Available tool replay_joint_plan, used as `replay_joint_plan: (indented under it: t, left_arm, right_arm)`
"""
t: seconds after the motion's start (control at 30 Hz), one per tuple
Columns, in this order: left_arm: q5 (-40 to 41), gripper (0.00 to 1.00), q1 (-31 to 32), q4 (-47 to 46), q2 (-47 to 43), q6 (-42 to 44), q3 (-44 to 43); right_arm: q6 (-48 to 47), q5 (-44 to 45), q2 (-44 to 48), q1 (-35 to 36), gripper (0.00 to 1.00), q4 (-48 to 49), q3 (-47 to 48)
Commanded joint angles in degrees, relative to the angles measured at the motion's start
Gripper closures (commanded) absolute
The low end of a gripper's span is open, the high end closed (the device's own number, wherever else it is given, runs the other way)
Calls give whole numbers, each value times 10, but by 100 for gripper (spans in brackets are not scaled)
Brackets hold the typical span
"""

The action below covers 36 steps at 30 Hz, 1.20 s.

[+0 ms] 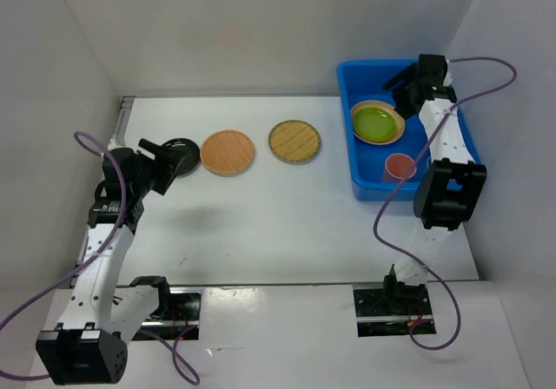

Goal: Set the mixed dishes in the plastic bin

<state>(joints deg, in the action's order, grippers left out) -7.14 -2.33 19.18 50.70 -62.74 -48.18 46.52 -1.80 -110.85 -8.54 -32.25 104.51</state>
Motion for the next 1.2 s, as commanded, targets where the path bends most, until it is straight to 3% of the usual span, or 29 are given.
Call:
replay_joint_plan:
  t: [0.0, 0.03, 0.27, 0.33, 0.43, 0.5, 0.77, 1.17]
  left_arm:
    - [-44, 23, -52, -90, 7, -123, 78]
    - [-45, 23, -58, -109, 15, -152, 93]
    - [-24, 63, -76, -146, 139, -139, 79]
    - [-24, 60, -76, -164, 162, -139, 86]
    - [-24, 39, -81, -177, 200, -118, 86]
    - [-24, 35, -87, -187, 223, -94, 86]
    - [18, 33, -93, -271, 285, -100, 117]
    - [-8, 37, -109, -364, 447, -100, 81]
  right_arm:
    - [-13, 37, 104, 39, 20, -1, 33]
    - [-13, 37, 110, 49, 20, -1, 39]
    - [-20, -22, 140, 134, 20, -14, 60]
    - [-26, -35, 140, 157, 20, -14, 60]
    - [-32, -70, 145, 174, 20, -14, 65]
    - [-32, -105, 150, 179, 20, -14, 65]
    - [-50, -130, 208, 207, 20, -34, 59]
    - [-50, -143, 274, 212, 20, -22, 13]
